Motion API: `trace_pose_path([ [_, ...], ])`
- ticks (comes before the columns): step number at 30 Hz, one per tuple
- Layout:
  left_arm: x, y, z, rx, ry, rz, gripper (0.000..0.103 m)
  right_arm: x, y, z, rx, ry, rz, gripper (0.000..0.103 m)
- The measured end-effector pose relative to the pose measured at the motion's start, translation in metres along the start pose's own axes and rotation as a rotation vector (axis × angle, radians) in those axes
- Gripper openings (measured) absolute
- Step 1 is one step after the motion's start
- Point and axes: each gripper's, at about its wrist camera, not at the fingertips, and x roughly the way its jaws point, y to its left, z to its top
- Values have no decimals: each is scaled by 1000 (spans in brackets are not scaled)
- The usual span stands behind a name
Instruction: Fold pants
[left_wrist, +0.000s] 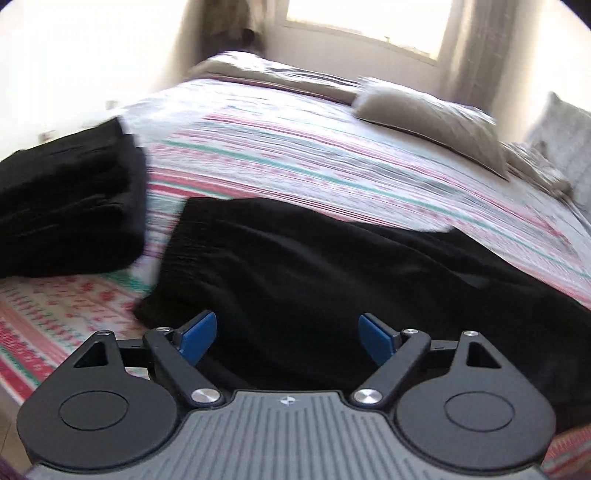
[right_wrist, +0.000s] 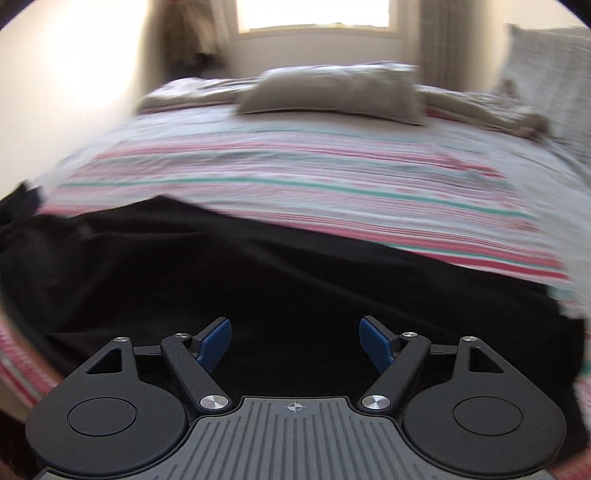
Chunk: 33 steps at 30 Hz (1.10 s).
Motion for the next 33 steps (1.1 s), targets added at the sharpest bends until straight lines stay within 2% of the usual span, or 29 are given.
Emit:
trace_pose_path([
  [2, -3, 18, -5, -46, -15, 7, 86, 12, 25, 5, -19, 15, 64, 78],
  [4, -2, 36, -10, -112, -25, -9, 76, 24, 47, 8, -28, 32, 122, 78],
  [5, 0, 42, -11, -146, -21, -25, 65, 30, 59, 8, -35, 38, 153, 78],
  [7, -2, 50, -15, -205, 0, -77, 52, 43, 79, 5, -56, 50, 203, 78],
  [8, -5, 53, -17, -222, 11, -109, 41, 48, 89, 2, -78, 59, 219, 78],
  [9, -6, 54, -18, -230, 22, -140, 36, 51, 99, -1, -103, 65, 230, 78],
  [11, -6, 55, -20, -236, 35, -179, 36, 54, 116, -6, -163, 76, 254, 78],
  [16, 7, 62, -24, -305, 83, -164, 36, 56, 148, -17, -324, 92, 317, 74],
  [19, 5, 61, -24, -326, 59, -152, 27, 59, 162, -22, -392, 86, 311, 67],
  [21, 5, 59, -24, -327, 35, -133, 15, 60, 166, -26, -432, 79, 310, 63],
  [24, 6, 58, -23, -317, 15, -109, 3, 61, 177, -32, -500, 62, 321, 50],
  [26, 2, 56, -23, -298, 0, -93, 1, 62, 184, -33, -529, 51, 328, 18],
  [28, -8, 52, -23, -269, -21, -69, 1, 63, 184, -31, -518, 66, 352, 3],
  [31, -22, 51, -24, -224, -39, -51, 1, 55, 180, -27, -496, 57, 381, 1],
  [33, -27, 53, -27, -206, -23, -45, 1, 47, 174, -24, -473, 49, 413, 1],
])
